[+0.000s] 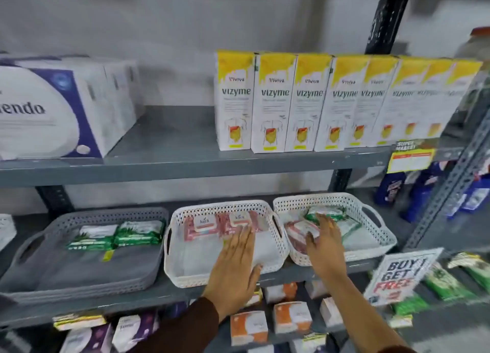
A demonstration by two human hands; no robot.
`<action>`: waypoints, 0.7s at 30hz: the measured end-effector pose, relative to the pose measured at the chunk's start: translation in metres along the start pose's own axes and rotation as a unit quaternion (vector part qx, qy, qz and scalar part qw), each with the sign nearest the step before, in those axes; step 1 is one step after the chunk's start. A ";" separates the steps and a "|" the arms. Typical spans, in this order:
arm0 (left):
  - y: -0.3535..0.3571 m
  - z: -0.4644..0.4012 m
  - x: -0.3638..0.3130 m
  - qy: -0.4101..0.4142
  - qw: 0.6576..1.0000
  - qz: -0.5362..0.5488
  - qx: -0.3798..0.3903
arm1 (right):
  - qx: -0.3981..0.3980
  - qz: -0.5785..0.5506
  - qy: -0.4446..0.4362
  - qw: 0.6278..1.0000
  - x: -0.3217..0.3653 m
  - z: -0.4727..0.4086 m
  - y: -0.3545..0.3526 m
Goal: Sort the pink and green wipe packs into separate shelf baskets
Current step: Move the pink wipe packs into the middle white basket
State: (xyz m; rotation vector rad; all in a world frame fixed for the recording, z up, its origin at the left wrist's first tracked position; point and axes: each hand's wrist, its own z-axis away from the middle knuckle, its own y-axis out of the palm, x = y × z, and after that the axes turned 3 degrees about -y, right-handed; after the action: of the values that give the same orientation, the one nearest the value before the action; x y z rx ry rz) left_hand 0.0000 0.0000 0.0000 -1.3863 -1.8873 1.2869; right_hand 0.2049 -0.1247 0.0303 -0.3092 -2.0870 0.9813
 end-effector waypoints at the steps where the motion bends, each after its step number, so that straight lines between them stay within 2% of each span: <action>1: 0.007 -0.002 -0.005 -0.002 1.000 0.006 0.014 | 0.016 -0.022 0.026 0.999 -0.010 -0.012 0.002; 4: 0.033 -0.008 -0.018 -0.002 0.999 0.009 0.042 | 0.126 -0.038 0.104 0.986 -0.025 -0.049 0.001; 6: 0.042 -0.007 -0.021 -0.004 0.998 -0.006 0.061 | 0.184 -0.015 0.116 0.976 -0.026 -0.066 0.004; 13: 0.061 0.001 -0.027 -0.064 0.991 -0.036 0.114 | 0.295 0.049 0.088 0.950 -0.036 -0.113 0.015; 17: 0.057 0.012 -0.027 -0.062 0.989 -0.040 0.125 | 0.292 0.055 0.109 0.949 -0.037 -0.121 0.009; 21: 0.050 0.025 -0.024 -0.066 0.989 -0.037 0.129 | 0.208 -0.101 0.202 0.952 -0.035 -0.116 -0.001</action>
State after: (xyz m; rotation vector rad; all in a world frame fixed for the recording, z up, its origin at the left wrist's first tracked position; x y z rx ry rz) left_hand 0.0131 -0.0290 -0.0516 -1.1122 -1.7620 1.5562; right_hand 0.3151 -0.0803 0.0563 -0.0667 -1.4679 1.0986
